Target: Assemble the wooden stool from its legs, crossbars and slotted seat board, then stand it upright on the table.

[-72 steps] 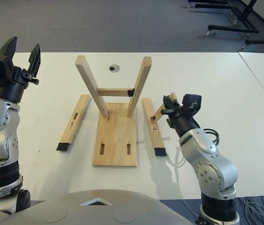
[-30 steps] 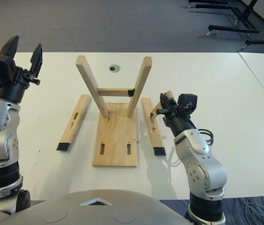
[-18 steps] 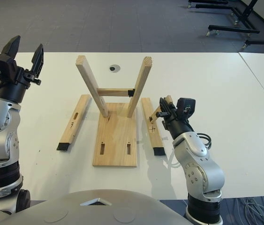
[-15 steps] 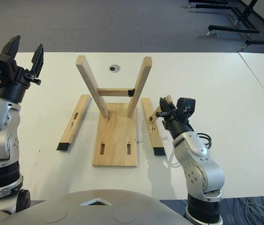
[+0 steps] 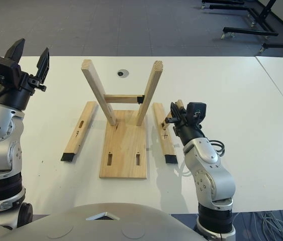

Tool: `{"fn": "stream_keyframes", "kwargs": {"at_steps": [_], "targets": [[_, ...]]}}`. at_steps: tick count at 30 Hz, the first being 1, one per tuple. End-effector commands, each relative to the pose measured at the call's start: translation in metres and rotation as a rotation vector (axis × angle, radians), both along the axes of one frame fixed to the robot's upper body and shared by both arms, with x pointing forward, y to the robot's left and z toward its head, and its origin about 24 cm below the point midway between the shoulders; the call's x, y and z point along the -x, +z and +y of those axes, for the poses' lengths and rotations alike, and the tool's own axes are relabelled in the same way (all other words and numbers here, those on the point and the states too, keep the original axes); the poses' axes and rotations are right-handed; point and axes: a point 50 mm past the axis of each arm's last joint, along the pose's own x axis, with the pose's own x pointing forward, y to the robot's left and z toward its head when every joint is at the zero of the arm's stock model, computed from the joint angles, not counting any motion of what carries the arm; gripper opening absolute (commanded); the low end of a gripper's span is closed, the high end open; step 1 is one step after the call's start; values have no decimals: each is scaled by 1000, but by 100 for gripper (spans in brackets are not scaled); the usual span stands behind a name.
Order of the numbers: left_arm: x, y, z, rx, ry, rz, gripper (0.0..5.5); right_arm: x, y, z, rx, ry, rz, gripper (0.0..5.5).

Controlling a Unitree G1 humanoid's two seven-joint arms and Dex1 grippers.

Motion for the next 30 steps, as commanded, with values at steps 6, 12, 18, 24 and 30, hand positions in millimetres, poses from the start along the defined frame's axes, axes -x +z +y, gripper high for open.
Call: {"fn": "stream_keyframes", "kwargs": {"at_steps": [6,12,18,24,30], "targets": [[-2,-4,0,-2,1,7,264,3,-36,1,115,100,228,38],[1,-2,-1,0,5,1,264,4,-42,-2,185,159,270,38],[3,-2,0,2,16,3,264,11,-46,-9,232,169,289,38],[1,-2,2,-7,17,4,264,18,-38,-22,224,193,270,38],[0,0,2,-12,11,0,264,14,-37,-29,187,62,255,38]]}}
